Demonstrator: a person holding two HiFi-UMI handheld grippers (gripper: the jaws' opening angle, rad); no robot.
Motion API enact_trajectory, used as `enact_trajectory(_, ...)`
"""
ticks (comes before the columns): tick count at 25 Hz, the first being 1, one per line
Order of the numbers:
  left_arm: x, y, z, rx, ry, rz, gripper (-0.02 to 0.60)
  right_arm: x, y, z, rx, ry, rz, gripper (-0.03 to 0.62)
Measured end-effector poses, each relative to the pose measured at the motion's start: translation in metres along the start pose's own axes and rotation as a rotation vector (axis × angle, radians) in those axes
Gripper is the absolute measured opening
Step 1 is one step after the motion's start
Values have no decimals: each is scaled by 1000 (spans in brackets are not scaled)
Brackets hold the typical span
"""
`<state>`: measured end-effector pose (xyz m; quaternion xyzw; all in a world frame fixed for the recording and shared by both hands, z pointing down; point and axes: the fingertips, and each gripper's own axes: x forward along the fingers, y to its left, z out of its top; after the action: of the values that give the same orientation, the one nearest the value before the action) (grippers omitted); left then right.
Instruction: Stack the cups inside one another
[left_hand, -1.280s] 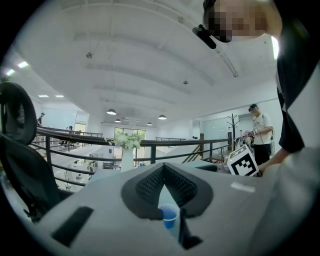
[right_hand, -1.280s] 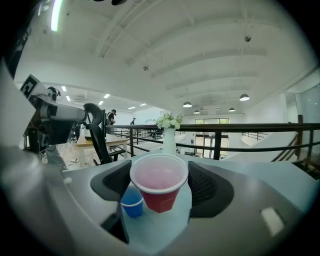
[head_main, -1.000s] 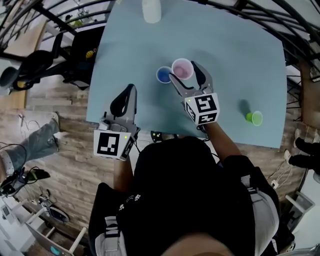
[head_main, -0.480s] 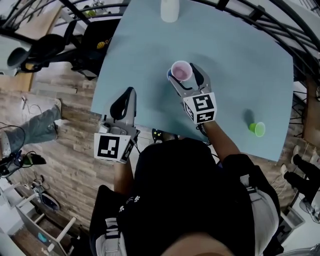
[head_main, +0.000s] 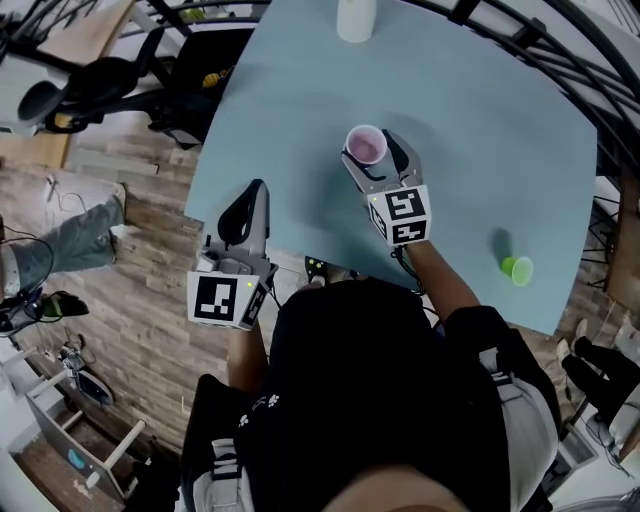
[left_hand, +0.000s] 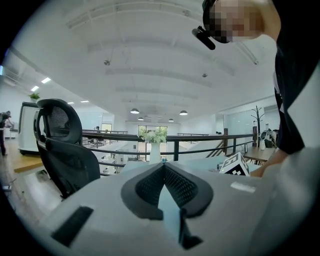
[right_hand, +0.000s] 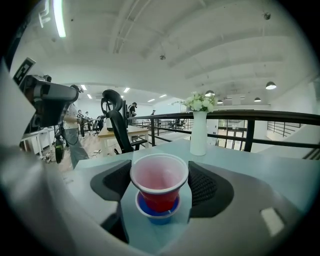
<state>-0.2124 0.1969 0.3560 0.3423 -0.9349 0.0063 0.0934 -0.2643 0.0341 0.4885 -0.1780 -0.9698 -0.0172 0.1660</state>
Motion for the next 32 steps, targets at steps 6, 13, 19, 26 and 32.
enact_trajectory(6, 1, 3, -6, -6, 12, 10, -8, 7, 0, -12, -17, 22, 1, 370)
enact_trajectory(13, 0, 5, -9, -8, 28, 21, -8, 12, -2, -28, -20, 62, 0, 370)
enact_trajectory(19, 0, 2, -9, -3, 31, 22, -8, 16, -2, -36, -12, 83, 5, 371)
enact_trajectory(26, -7, 5, -13, -2, 40, 37, -8, 20, 0, -45, -15, 101, 14, 373)
enact_trajectory(32, -12, 3, -7, 3, 29, 49, -8, 22, 0, -54, -18, 134, 5, 373)
